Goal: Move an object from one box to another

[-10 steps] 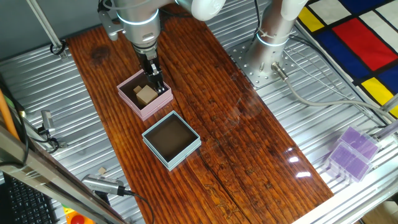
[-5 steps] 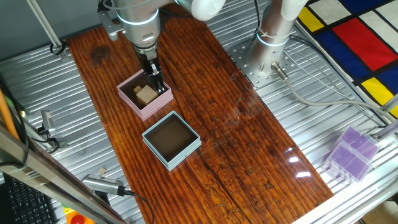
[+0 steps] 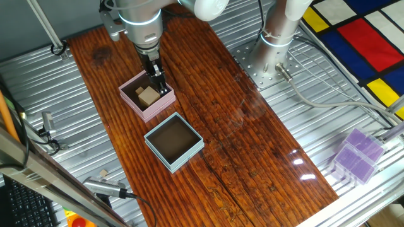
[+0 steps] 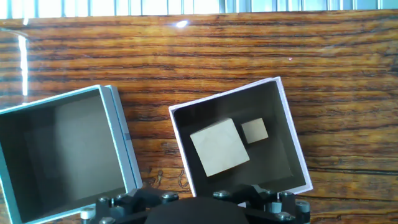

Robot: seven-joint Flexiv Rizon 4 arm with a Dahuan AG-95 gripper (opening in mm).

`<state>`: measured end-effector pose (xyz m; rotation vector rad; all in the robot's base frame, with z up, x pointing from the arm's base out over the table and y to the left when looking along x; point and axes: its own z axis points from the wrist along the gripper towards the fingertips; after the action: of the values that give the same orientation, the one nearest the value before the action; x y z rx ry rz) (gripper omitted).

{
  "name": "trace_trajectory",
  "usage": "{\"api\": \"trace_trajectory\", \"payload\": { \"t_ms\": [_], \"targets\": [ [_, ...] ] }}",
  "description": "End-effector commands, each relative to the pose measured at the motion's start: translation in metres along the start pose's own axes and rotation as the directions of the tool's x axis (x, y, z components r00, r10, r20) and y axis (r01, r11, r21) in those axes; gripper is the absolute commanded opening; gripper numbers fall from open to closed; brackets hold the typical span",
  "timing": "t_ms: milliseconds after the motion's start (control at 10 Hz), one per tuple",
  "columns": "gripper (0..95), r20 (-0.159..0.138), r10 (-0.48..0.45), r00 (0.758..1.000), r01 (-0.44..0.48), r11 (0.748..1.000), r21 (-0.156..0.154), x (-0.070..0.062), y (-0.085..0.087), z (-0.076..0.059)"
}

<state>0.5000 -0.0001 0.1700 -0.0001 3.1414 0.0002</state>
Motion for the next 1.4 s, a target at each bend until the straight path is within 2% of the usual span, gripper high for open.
{"api": "trace_trajectory", "payload": {
  "t_ms": [100,200,1400],
  "targets": [
    [95.0,0.0,0.0,1.0,0.0,1.0,0.0,0.0,0.0001,0.0],
    [0.0,0.033,-0.238,0.971,0.239,0.971,-0.03,0.0,0.0001,0.0],
    [0.0,0.028,-0.242,0.97,0.243,0.97,-0.022,0.0,-0.0001,-0.0001]
  ]
}}
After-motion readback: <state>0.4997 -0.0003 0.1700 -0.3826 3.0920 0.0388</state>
